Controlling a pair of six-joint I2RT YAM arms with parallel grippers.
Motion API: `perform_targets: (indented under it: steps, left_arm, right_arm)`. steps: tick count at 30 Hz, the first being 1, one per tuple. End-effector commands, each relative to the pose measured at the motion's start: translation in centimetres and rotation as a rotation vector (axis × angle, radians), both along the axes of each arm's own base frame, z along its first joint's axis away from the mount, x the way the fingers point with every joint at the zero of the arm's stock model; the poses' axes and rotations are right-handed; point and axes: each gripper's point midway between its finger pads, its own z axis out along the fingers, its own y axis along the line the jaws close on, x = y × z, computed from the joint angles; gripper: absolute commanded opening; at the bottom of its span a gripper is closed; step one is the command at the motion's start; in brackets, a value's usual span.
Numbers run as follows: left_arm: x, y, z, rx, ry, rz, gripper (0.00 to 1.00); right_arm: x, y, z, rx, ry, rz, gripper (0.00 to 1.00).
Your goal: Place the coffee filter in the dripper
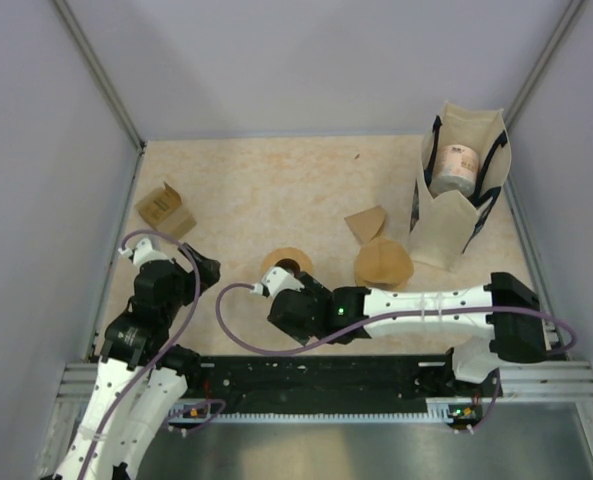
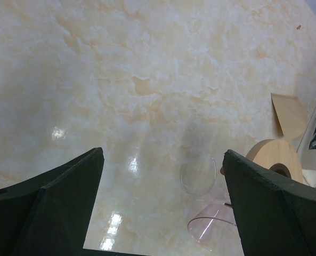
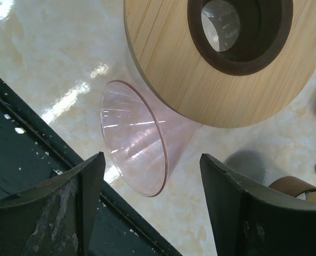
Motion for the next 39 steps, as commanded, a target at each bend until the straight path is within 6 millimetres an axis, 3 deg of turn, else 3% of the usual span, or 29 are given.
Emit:
perform_targets:
  steps: [1,11,17,23,27,32,36,39]
  left_arm:
    - [0.7,-0.2,1.7,-0.014,-0.059,-0.004,0.99]
    - [0.5,0.1,1.0,-0.009,-0.043,0.01,0.99]
    - [0.4,0.6,1.2,0.003,-0.045,0.036,0.99]
    - [0.3,0.7,1.4,0.005,-0.052,0.04,0.99]
    - [0.3,0.7,1.7,0.001,-0.06,0.037,0.99]
    - [0.3,0.7,1.9,0.002,-0.066,0.036,0.99]
    - [0.4,0.5,2.1,0.0,-0.075,0.021,0.99]
    - [0.5,0.4,2.6,0.004,-0.091,0.015,0.99]
  right_arm:
    - [0.5,-0.2,-1.0,-0.039,-0.042,-0.026,0.71]
    - [1.6,-0.2,-3.2,-0.103,-0.095,-0.081,0.48]
    - [2.0,-0.6,-3.5,-0.122,-0.119,-0.094,0.25]
    - [2.0,-1.1,-2.9,-0.114,-0.127,-0.104,0.13]
    - [1.4,-0.9,-1.6,-0.065,-0.096,-0.083,0.06]
    - [-1.1,-0.3,0.8,0.033,0.026,0.04,0.03]
    - [-3.6,0.2,4.2,0.147,0.119,0.163,0.03]
    - [-4.8,0.7,7.8,0.255,0.151,0.221,0.0]
